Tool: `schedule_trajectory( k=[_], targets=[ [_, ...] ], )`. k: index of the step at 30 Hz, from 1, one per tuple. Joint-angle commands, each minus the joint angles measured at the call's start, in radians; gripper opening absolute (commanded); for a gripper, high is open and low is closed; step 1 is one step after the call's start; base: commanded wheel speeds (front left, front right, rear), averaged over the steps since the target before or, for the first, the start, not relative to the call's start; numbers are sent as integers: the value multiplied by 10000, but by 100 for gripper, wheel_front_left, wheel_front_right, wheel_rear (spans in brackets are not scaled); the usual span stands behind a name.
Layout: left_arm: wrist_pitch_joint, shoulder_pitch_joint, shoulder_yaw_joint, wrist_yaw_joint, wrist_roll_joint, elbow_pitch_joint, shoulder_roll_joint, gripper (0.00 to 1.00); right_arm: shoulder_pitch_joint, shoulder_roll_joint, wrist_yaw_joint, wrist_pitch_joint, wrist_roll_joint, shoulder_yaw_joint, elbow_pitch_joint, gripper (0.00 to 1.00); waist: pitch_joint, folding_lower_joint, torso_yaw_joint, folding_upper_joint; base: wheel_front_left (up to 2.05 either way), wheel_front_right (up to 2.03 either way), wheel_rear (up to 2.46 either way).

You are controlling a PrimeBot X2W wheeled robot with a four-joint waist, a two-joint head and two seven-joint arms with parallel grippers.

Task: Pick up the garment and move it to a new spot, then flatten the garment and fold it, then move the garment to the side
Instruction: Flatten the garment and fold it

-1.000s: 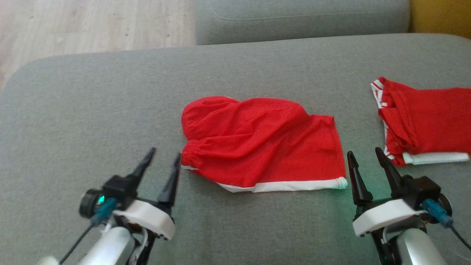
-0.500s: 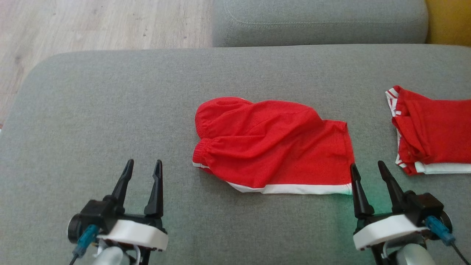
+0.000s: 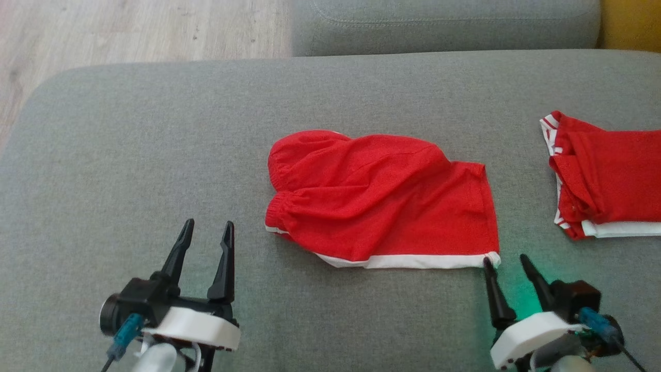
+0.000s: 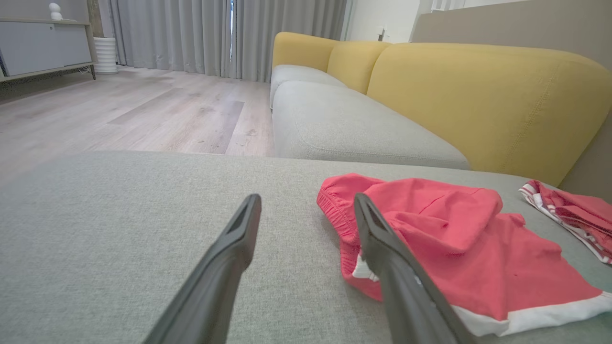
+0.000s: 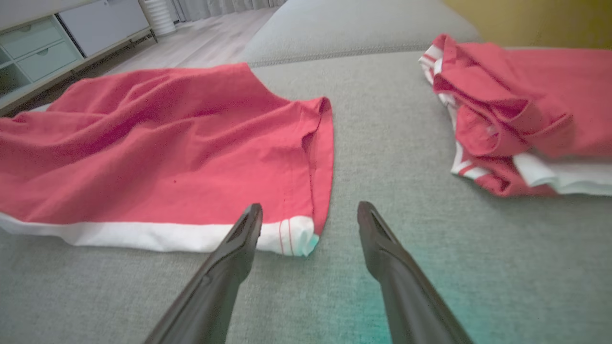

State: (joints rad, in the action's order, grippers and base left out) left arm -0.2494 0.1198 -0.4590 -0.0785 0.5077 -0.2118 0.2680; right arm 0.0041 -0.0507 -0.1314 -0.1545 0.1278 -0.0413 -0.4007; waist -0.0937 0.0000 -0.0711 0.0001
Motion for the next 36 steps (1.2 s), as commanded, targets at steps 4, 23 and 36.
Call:
schedule_trajectory(
  k=[4,23,36],
  targets=[
    [-123,626,315,122,-167,80,29,100,-458,-19,7,56,-2,-452,-30,100,-107,0,-28,-1,0,0,0],
    [-123,882,194,332,-276,-303,-69,100,-1176,-46,7,7,205,-1005,-1208,16,-306,0,-159,-1,0,0,0],
    [286,1087,-423,1039,-368,-506,123,100,-1368,-303,7,-149,178,-424,-1154,0,-384,0,24,-1,0,0,0]
  ],
)
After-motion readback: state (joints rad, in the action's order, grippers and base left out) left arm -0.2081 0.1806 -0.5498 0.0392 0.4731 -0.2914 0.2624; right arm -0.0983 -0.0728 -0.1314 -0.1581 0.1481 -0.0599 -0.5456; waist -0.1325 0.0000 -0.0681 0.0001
